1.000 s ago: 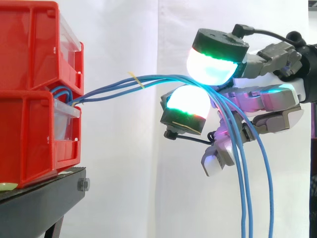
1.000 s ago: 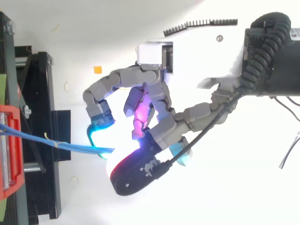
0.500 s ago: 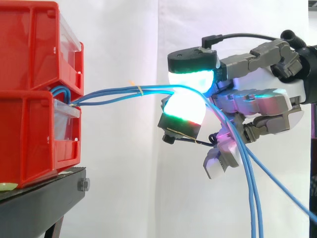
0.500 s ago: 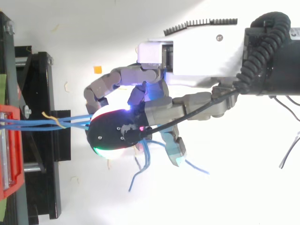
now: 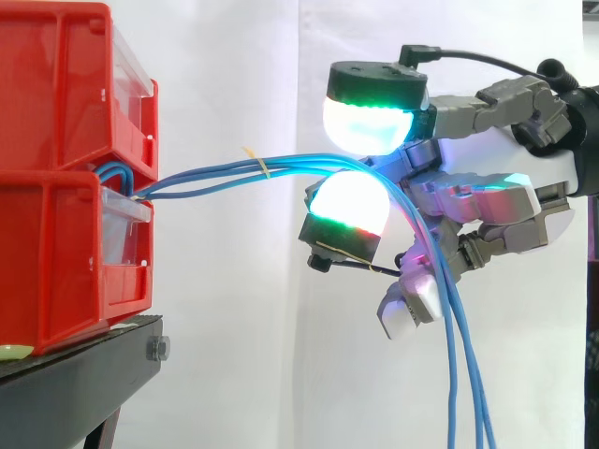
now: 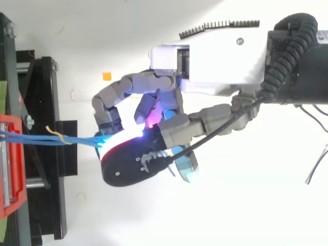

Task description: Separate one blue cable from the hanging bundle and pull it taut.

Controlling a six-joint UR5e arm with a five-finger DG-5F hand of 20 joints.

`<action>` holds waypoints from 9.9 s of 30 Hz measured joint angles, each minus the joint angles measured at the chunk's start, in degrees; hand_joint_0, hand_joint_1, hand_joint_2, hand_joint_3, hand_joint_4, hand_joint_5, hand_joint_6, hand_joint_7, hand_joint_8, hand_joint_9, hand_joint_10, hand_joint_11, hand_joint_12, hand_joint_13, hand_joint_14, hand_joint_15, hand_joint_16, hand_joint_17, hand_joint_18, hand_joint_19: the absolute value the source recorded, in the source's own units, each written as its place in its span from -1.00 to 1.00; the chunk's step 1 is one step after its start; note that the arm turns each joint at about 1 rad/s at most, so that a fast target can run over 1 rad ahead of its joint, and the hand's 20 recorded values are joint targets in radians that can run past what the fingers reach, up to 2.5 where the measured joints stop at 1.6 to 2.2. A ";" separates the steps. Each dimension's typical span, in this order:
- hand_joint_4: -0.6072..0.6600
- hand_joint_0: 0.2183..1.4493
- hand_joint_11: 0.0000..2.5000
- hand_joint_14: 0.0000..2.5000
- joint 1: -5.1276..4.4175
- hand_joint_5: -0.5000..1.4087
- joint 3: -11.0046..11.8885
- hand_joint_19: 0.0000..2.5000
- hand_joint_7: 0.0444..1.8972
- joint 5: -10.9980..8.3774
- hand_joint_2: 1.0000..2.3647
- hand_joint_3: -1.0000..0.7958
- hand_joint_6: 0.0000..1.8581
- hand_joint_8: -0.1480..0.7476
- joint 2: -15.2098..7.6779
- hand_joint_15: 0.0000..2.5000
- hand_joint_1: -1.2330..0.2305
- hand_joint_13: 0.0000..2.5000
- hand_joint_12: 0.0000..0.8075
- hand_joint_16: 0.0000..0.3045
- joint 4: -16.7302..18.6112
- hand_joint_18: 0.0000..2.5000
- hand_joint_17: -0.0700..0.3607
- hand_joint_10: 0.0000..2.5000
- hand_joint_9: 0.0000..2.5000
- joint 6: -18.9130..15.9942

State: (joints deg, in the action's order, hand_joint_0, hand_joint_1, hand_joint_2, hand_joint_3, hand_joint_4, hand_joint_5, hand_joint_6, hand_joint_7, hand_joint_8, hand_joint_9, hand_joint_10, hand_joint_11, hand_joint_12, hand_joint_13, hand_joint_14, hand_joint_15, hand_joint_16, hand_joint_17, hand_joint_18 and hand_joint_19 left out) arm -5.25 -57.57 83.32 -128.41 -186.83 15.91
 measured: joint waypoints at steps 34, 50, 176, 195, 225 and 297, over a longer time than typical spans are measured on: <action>0.04 -0.41 -0.76 -0.99 0.13 -0.33 -0.05 -0.57 0.40 0.07 -1.00 -0.44 -0.46 -0.51 0.00 -0.67 0.22 0.00 -0.48 -0.69 0.17 -0.51 -0.18 -0.99 0.56 0.07; 0.00 -0.28 -0.72 -0.99 0.07 -0.34 -0.06 -0.58 0.41 0.00 -1.00 -0.44 -0.46 -0.43 0.00 -0.67 -0.48 -0.03 -0.45 -0.70 0.24 -0.50 -0.20 -0.99 0.51 0.09; 0.10 -0.31 -0.80 -0.99 0.07 -0.33 -0.04 -0.57 0.37 0.00 -1.00 -0.40 -0.46 -0.51 0.01 -0.68 0.02 -0.08 -0.46 -0.70 0.32 -0.58 -0.19 -0.99 0.51 0.19; 0.03 -0.22 -0.76 -0.99 0.05 -0.33 -0.04 -0.59 0.36 -0.05 -1.00 -0.44 -0.46 -0.48 0.00 -0.69 -0.79 -0.09 -0.44 -0.71 0.32 -0.54 -0.21 -0.99 0.51 0.26; -0.05 -0.17 -0.76 -0.99 -0.28 -0.33 0.00 -0.58 0.36 -0.26 -0.98 -0.19 -0.46 -0.50 0.00 -0.70 -0.46 -0.09 -0.44 -0.71 0.32 -0.53 -0.22 -0.99 0.53 0.26; 0.02 -0.47 -0.82 -0.99 -0.38 -0.33 0.00 -0.58 0.40 -0.24 -1.00 -0.44 -0.46 -0.45 0.00 -0.71 -0.05 -0.12 -0.42 -0.68 0.32 -0.59 -0.16 -0.99 0.48 0.31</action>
State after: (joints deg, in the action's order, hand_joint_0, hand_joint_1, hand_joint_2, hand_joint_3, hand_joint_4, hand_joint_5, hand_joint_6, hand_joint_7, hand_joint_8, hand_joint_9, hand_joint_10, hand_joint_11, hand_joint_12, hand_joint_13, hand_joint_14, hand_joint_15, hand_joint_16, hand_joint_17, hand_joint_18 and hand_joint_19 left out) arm -5.63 -57.57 83.08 -128.40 -186.51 16.22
